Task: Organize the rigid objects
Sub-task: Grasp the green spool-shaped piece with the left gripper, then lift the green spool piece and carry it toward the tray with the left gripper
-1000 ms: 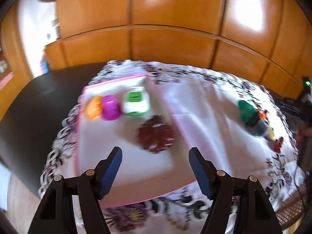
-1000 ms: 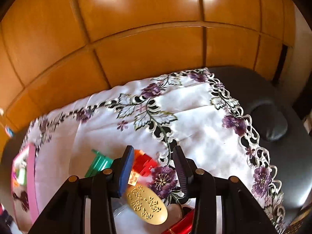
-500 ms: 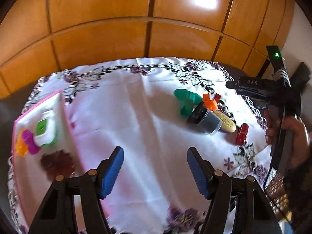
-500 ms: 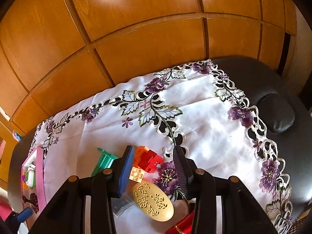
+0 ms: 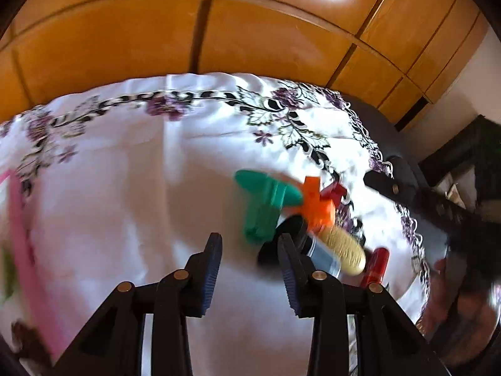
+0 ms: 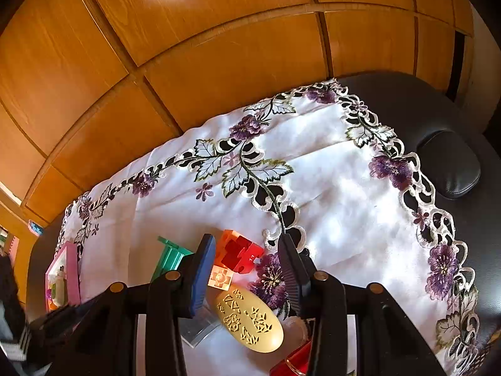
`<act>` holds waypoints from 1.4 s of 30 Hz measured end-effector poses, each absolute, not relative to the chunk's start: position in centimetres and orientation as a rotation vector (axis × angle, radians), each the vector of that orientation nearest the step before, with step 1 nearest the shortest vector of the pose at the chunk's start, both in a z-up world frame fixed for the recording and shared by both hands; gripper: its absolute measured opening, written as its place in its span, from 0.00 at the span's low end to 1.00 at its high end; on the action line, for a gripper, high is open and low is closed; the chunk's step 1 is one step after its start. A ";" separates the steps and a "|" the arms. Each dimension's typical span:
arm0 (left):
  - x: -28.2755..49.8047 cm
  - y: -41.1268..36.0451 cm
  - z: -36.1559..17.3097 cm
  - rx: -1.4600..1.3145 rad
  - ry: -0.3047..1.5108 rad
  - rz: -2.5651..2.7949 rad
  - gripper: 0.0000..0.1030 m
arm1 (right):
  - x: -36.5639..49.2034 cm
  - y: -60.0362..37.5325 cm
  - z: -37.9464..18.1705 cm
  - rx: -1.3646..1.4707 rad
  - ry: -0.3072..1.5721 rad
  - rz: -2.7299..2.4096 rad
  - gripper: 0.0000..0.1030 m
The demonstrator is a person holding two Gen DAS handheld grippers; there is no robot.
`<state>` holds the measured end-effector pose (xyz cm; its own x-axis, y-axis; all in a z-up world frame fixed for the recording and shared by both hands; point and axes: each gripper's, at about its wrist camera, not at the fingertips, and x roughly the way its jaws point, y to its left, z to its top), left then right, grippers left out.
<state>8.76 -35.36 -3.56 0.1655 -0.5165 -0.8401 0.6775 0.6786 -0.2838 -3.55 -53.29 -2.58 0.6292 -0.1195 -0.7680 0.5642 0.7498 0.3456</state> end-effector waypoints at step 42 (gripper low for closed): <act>2.7 -27.4 -8.4 0.240 0.994 -0.764 0.30 | -1.4 -53.8 -4.3 0.696 0.845 -0.296 0.40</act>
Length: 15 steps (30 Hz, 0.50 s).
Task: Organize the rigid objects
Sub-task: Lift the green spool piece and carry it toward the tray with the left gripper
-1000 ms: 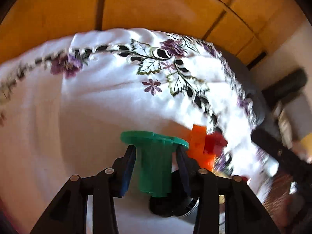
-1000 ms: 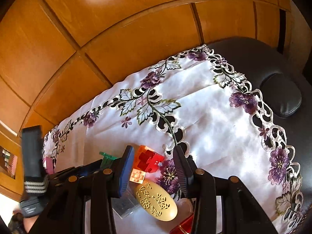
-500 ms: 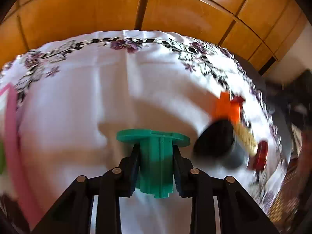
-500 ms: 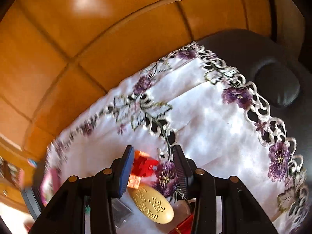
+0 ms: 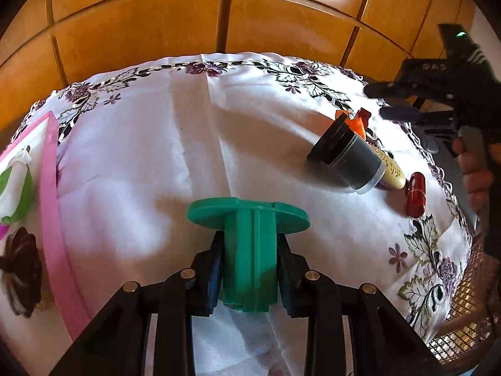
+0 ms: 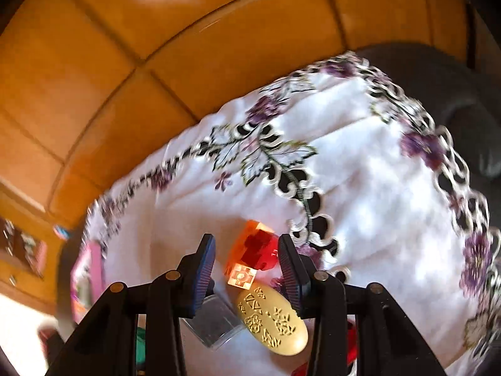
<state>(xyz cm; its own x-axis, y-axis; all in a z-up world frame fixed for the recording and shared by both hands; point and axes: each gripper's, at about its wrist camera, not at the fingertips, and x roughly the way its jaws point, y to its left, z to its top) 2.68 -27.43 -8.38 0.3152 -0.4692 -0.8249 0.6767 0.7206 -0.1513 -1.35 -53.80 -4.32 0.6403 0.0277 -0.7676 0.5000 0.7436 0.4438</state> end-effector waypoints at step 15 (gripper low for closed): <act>2.7 -27.0 -8.4 0.203 0.988 -0.776 0.30 | -3.8 -57.8 -6.6 0.762 0.891 -0.566 0.42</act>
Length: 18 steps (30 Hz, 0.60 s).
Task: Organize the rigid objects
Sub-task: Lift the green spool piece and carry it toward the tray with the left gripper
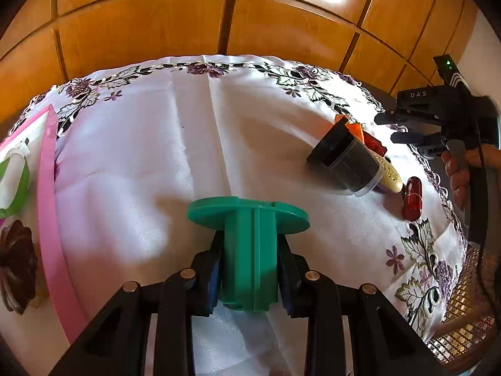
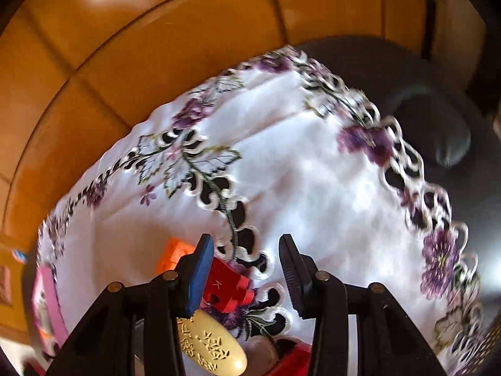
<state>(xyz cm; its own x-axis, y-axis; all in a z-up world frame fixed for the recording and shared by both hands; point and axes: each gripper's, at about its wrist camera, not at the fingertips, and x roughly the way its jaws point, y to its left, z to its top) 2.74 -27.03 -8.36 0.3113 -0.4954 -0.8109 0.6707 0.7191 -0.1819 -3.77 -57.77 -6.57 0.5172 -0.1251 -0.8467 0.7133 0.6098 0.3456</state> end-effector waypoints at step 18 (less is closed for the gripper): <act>2.8 -26.8 -8.4 0.189 0.988 -0.782 0.30 | -0.2 -54.1 -7.8 0.601 1.054 -0.432 0.43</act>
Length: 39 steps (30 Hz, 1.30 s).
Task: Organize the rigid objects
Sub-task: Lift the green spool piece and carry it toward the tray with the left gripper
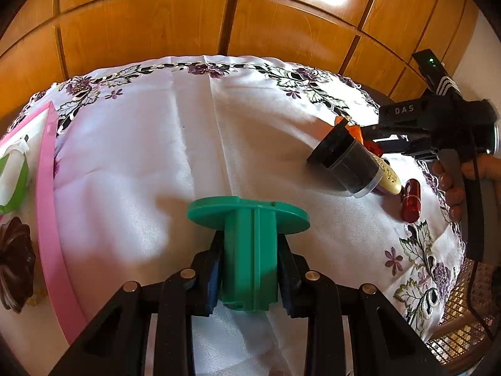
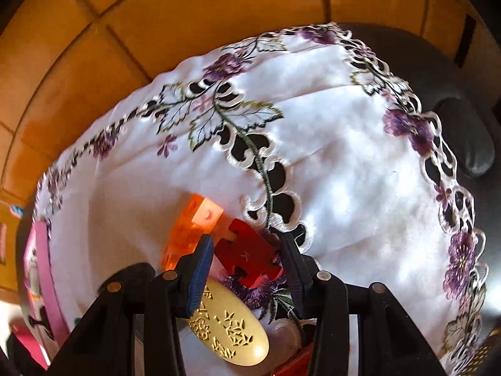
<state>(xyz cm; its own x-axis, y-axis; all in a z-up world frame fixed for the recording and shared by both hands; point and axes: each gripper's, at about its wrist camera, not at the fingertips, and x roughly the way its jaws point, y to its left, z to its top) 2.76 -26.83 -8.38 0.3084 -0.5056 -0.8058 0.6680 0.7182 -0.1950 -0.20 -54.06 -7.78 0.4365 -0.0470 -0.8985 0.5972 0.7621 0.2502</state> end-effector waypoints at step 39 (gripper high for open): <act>1.9 -26.9 -7.7 0.230 0.969 -0.758 0.29 | 1.8 -50.1 -8.6 0.229 1.117 -0.459 0.36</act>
<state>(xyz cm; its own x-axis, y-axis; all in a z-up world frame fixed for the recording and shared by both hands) 1.94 -26.87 -7.72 0.3366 -0.4774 -0.8116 0.6729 0.7249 -0.1473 1.80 -50.07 -8.64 0.3580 -0.2395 -0.9025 0.4647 0.8840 -0.0503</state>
